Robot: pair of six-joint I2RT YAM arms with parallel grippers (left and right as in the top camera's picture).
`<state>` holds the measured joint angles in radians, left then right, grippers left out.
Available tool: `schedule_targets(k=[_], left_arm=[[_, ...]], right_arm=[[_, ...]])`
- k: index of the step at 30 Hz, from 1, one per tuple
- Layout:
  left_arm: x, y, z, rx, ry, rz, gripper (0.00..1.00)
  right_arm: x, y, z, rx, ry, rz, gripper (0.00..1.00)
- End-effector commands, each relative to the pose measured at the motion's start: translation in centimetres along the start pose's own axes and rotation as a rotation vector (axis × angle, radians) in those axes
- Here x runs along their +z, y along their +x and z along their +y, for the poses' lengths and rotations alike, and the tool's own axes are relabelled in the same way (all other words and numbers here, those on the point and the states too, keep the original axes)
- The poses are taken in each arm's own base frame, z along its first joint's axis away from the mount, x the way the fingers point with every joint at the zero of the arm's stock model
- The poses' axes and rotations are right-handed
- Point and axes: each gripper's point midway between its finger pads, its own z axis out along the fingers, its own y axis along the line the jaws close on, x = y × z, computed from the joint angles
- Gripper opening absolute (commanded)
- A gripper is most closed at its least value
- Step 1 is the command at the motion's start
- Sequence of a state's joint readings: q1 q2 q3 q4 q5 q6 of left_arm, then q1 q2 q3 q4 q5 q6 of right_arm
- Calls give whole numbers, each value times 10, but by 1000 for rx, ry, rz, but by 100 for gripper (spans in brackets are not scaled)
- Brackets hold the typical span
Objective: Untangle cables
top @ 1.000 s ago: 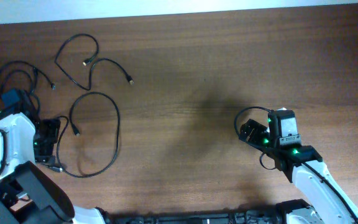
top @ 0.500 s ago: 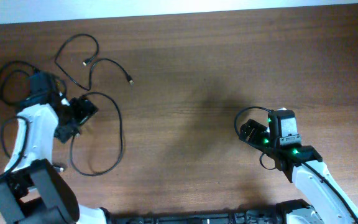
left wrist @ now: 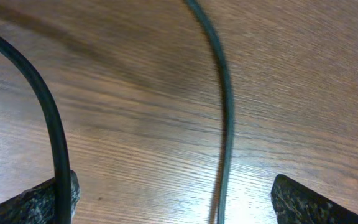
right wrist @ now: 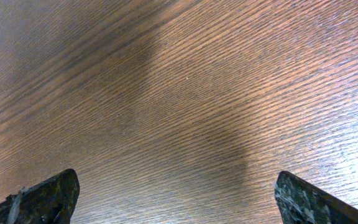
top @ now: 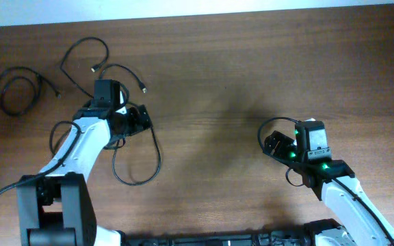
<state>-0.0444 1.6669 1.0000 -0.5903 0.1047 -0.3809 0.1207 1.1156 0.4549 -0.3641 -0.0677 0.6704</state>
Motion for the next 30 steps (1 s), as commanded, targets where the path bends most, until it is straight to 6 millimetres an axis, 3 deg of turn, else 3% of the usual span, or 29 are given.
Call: schedule_targets(k=[1,4,6,8,11,12,14,16,18,19,20,23,24,30], left_arm=[[10,12,-22,222,20,22,99],[29,26,-44,309,35,50,99],[46,39,-42,320,18,107,99],[64,53,-33,314,-7,173,84],[66,53,-22,311,-68,177,51],[65,53,-14,291,-116,173,47],[60,52,13,280,-266,172,31],[39,47,57,165,-543,122,22],[33,44,51,161,-524,132,11],[28,40,43,162,-496,133,14],[20,32,21,192,-416,119,22],[-1,20,-12,230,-334,35,38],[-8,20,-24,251,-304,11,49],[-5,37,-87,372,-160,-31,77]], right_arm=[[-1,-2,0,-10,6,-10,99],[-1,-2,0,-10,6,-10,99],[-1,-2,0,-10,6,-10,99],[-1,-2,0,-10,6,-10,99],[-1,-2,0,-10,6,-10,99],[-1,-2,0,-10,6,-10,99],[-1,-2,0,-10,6,-10,99],[-1,-2,0,-10,6,-10,99],[-1,-2,0,-10,6,-10,99],[-1,-2,0,-10,6,-10,99],[-1,-2,0,-10,6,-10,99],[-1,-2,0,-10,6,-10,99],[-1,-2,0,-10,6,-10,99],[-1,-2,0,-10,6,-10,99]])
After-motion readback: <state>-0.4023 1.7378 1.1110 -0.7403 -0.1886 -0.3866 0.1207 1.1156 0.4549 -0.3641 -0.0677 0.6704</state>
